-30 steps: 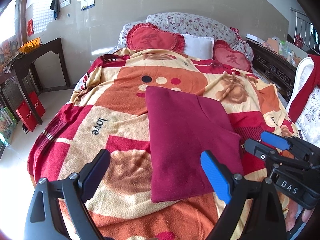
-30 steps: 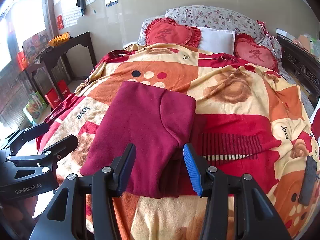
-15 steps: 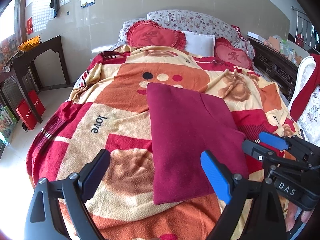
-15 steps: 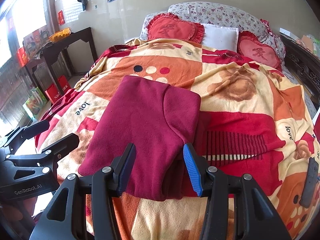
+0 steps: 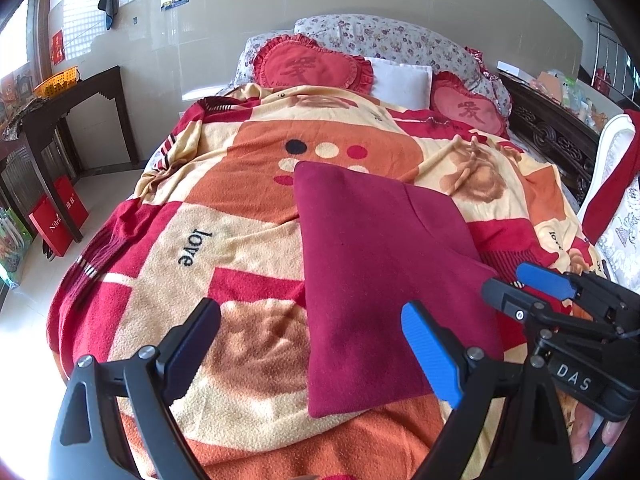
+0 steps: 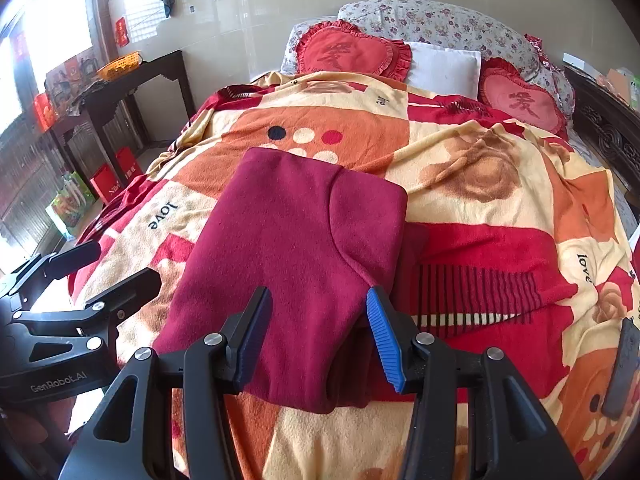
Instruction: Fold small clothes
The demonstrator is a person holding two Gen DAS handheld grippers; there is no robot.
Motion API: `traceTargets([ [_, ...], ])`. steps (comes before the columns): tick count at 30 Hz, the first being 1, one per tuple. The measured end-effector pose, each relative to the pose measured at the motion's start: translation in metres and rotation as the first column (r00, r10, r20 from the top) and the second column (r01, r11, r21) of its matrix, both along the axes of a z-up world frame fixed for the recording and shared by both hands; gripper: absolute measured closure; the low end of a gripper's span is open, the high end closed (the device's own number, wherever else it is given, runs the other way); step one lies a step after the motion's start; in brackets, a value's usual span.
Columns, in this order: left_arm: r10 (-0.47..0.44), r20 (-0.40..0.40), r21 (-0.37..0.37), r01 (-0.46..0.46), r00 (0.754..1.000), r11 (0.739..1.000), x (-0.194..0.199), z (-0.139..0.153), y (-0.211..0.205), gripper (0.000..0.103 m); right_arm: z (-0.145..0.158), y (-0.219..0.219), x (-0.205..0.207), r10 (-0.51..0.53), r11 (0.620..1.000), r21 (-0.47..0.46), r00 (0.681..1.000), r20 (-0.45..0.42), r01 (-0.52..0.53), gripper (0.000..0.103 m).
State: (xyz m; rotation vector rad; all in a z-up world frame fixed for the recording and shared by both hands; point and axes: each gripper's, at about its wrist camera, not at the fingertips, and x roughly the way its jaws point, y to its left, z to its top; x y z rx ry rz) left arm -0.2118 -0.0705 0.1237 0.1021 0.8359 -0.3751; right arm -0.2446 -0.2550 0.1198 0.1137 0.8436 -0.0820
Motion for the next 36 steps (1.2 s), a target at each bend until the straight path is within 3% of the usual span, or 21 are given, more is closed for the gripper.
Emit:
traceTargets([
  [36, -0.002, -0.059, 0.019, 0.004, 0.998, 1.0, 0.034, -0.014, -0.01, 0.008, -0.016, -0.012, 0.035, -0.013, 1.0, 0.022, 0.998, -0.068, 0.014, 0.073],
])
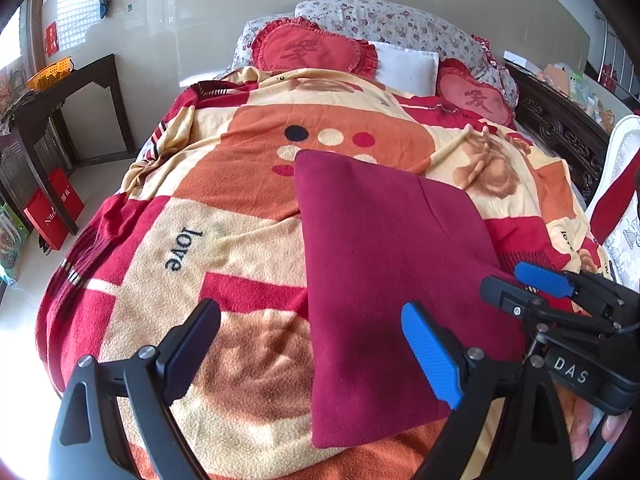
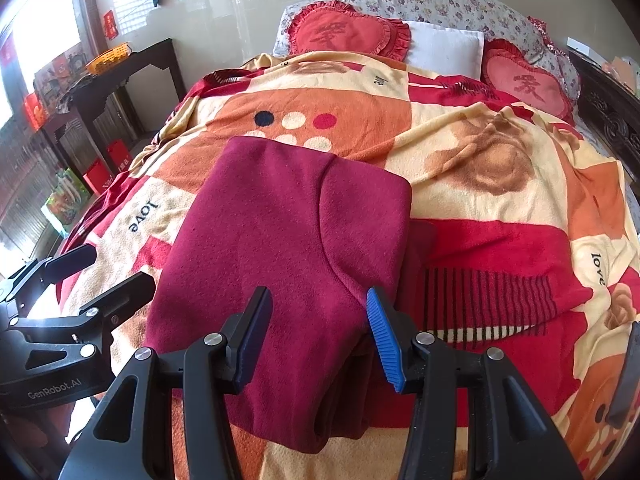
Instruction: Fold small clothes
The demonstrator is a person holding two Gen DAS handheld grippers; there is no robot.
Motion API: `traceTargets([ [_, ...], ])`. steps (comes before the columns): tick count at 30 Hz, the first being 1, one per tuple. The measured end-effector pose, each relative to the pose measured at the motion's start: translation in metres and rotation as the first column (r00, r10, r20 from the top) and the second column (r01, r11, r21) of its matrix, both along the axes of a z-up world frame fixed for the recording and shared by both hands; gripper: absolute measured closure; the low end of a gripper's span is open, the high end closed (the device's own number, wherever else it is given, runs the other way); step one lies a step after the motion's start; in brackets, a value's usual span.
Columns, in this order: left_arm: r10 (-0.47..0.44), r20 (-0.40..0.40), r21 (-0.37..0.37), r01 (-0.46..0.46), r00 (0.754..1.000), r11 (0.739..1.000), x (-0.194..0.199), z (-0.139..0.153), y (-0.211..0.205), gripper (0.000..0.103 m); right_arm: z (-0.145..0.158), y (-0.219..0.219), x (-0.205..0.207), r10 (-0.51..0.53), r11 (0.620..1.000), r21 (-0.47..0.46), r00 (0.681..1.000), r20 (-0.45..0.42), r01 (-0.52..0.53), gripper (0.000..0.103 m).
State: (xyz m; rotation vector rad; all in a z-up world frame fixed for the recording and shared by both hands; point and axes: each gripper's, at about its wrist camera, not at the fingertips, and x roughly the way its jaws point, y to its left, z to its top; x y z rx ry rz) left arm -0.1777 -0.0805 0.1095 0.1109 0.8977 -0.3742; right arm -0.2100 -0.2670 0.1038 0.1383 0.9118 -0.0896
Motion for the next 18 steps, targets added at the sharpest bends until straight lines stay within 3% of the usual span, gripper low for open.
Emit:
traceTargets([
  [18, -0.016, -0.017, -0.026, 0.016, 1.0, 1.0, 0.021, -0.008, 0.0, 0.008, -0.014, -0.006, 0.015, 0.008, 1.0, 0.017, 1.0, -0.029, -0.008, 0.073],
])
